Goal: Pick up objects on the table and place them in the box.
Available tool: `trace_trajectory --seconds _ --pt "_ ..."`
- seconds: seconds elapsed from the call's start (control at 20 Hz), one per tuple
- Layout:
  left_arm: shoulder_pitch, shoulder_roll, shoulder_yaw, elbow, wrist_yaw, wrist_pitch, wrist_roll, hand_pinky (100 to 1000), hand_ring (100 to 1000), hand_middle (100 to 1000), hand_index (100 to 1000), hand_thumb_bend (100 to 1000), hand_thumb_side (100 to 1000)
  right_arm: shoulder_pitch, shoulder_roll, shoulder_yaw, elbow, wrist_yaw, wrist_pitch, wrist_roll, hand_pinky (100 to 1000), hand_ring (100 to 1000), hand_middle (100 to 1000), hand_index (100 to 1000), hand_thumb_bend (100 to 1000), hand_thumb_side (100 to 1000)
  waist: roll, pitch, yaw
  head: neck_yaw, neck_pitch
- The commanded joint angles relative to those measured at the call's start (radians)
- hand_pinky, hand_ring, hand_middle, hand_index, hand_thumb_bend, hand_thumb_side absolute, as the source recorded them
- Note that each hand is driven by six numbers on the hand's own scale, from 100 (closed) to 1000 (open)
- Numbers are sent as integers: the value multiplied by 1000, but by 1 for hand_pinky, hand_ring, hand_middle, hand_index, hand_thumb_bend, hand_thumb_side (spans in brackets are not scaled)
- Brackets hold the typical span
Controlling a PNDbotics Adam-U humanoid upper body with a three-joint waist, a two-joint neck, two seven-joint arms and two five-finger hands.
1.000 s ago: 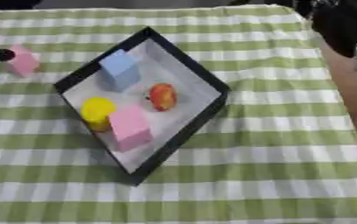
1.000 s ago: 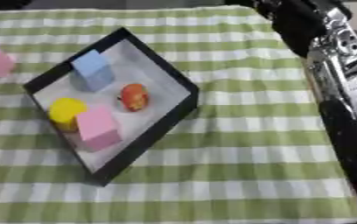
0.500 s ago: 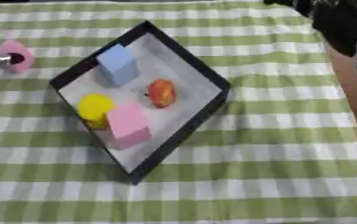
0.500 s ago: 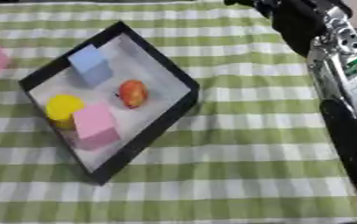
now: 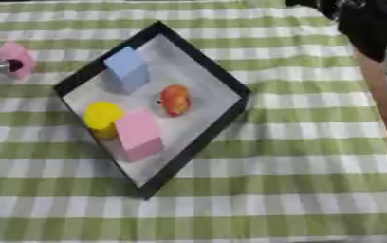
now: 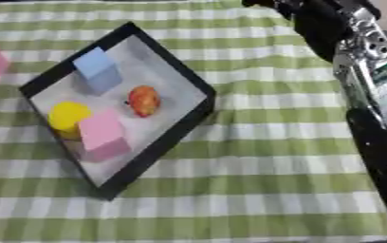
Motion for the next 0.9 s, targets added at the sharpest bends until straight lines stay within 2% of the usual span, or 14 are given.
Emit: trace_trajectory --seconds 0.05,0.2,0.55,0.9 --pt "-27 14 15 -4 5 7 7 815 743 698 778 560 555 -16 -28 -5 -5 7 -1 5 964 752 662 760 100 608 -7 2 -3 4 -2" --pt "-32 7 20 2 4 18 23 811 740 696 770 531 551 -17 -28 -5 -3 10 0 6 964 752 662 760 100 611 -7 5 -7 7 -4" --pt "-42 -4 37 30 -21 41 60 815 756 725 811 554 548 -22 -28 -3 -1 16 0 12 965 752 662 761 100 614 -4 15 -16 18 -14" --pt "-49 -16 46 46 -48 33 78 810 737 691 769 505 529 -24 -30 -2 -1 20 0 16 965 751 662 761 100 617 -4 23 -20 23 -20"
